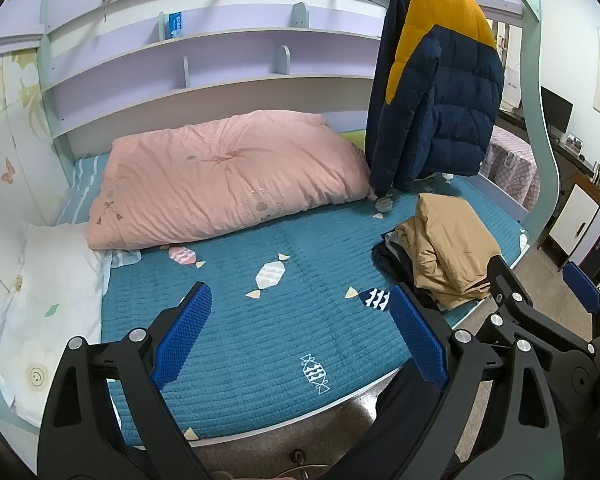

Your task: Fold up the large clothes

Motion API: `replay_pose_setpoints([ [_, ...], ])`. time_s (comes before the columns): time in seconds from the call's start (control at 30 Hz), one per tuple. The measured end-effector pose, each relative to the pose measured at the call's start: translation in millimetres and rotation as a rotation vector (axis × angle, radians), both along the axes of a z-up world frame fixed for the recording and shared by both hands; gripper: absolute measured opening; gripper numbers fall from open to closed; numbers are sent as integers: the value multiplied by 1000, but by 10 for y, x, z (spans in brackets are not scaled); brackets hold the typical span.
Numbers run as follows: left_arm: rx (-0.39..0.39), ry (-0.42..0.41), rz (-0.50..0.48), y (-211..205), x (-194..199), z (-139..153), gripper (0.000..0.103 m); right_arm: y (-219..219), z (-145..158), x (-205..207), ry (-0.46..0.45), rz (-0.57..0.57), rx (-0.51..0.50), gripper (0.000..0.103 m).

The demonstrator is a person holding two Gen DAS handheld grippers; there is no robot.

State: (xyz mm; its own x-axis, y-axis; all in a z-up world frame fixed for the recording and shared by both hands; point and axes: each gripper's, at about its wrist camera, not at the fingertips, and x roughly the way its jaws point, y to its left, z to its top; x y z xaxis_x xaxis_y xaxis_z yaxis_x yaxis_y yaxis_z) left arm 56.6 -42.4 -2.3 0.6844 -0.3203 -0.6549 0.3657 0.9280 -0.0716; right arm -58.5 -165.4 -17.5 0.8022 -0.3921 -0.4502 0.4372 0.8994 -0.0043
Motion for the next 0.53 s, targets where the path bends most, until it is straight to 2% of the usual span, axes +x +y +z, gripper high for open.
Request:
replay_pose_setpoints([
  [0.2, 11, -26, 8, 12, -36, 25, 91, 2, -3, 6, 1, 0, -2, 95],
  [0.53, 13, -24, 7, -10, -35, 46, 91, -26, -10, 26, 0, 5, 2, 95],
])
